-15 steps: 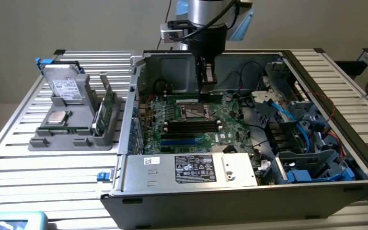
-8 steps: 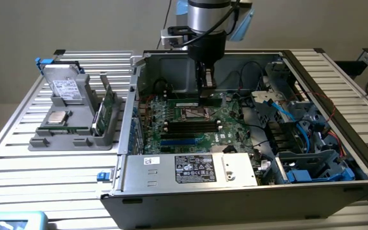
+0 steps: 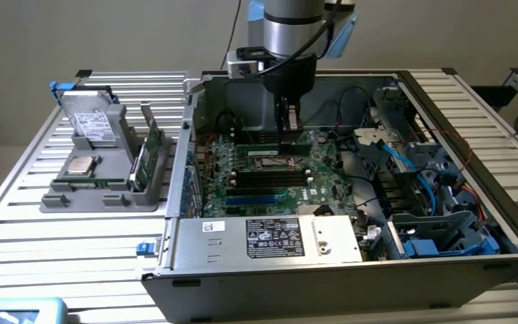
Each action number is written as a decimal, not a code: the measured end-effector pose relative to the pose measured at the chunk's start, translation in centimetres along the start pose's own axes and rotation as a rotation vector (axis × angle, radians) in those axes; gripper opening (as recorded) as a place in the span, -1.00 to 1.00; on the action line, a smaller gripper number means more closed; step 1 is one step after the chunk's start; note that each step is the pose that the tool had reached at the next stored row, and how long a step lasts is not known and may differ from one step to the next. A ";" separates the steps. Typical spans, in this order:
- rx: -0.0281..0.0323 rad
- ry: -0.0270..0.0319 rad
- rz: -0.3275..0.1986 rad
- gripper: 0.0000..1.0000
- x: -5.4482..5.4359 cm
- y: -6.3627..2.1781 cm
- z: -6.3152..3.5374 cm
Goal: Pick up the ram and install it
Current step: 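Insert the ram into the slot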
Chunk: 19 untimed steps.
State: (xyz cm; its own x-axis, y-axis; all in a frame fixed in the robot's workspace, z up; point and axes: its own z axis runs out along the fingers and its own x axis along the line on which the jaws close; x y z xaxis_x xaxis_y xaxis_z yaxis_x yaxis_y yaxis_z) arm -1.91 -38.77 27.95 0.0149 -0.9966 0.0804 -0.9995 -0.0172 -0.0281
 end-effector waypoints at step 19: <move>0.0012 0.0009 -0.016 -0.74 -0.1 0.14 1.50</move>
State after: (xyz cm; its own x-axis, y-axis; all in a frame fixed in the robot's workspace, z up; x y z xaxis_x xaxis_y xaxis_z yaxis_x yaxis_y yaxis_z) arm -2.00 -38.80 26.45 0.0304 -0.9962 0.0818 -0.9991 -0.0328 -0.0280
